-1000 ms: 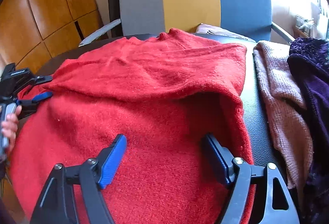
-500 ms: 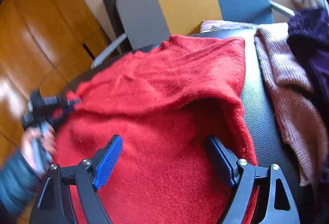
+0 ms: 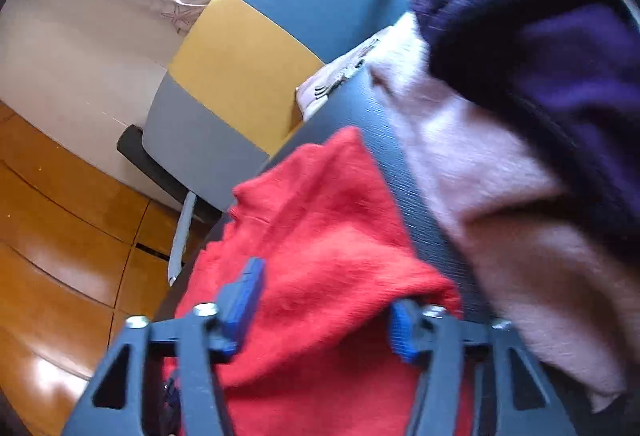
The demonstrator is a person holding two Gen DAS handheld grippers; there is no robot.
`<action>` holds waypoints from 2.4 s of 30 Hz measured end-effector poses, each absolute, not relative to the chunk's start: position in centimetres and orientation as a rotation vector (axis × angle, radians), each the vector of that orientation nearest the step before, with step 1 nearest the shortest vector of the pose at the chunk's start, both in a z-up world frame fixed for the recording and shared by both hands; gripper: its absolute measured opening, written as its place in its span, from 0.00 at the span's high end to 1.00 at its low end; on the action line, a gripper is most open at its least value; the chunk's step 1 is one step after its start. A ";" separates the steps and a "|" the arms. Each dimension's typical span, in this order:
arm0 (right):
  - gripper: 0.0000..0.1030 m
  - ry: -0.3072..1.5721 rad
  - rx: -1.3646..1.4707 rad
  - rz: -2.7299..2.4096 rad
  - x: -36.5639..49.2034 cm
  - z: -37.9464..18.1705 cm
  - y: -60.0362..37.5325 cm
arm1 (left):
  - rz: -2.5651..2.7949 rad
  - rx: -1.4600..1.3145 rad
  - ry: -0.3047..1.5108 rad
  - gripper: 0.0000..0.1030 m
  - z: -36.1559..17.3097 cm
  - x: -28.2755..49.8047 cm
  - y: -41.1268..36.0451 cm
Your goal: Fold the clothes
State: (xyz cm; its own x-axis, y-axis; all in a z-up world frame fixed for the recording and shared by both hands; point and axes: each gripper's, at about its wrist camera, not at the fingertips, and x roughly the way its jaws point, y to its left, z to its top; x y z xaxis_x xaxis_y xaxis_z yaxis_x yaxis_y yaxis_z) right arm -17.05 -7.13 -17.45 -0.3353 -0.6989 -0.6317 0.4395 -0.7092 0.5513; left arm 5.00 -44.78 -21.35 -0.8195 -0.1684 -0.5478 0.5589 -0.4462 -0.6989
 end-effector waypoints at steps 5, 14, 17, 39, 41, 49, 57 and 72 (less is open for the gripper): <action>0.64 -0.306 1.199 -2.144 -16.5 -17.5 -6.0 | -2.293 0.563 1.336 0.92 -21.2 5.3 -44.8; 0.66 0.126 1.182 -2.236 -13.2 -15.4 -5.7 | -2.297 0.566 1.344 0.92 -20.7 6.5 -44.1; 0.65 0.147 1.145 -2.257 -13.3 -13.9 -5.0 | -2.293 0.570 1.339 0.92 -20.4 6.5 -43.9; 0.47 0.304 1.029 -2.315 -23.1 -17.3 -15.4 | -2.236 0.608 1.266 0.91 -18.8 6.2 -44.0; 0.47 0.306 1.019 -2.316 -23.0 -17.2 -15.4 | -2.226 0.621 1.254 0.87 -18.4 6.4 -44.1; 0.45 0.264 1.022 -2.299 -23.0 -17.3 -15.0 | -2.337 0.677 0.993 0.79 -12.1 4.9 -43.0; 0.43 0.238 1.025 -2.285 -23.1 -17.4 -14.9 | -2.413 0.729 0.909 0.80 -8.6 2.5 -41.8; 0.33 0.210 1.019 -2.252 -23.1 -17.4 -14.9 | -2.279 0.877 0.885 0.85 -16.2 0.0 -43.6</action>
State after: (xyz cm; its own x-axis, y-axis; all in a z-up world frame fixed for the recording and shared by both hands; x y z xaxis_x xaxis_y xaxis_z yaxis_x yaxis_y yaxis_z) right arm -23.06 -14.91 -17.41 -0.4873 -0.4955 -0.7191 0.6197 -0.7764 0.1150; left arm 0.00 -43.60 -16.23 -0.6440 -0.2410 -0.7261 0.6679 -0.6400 -0.3800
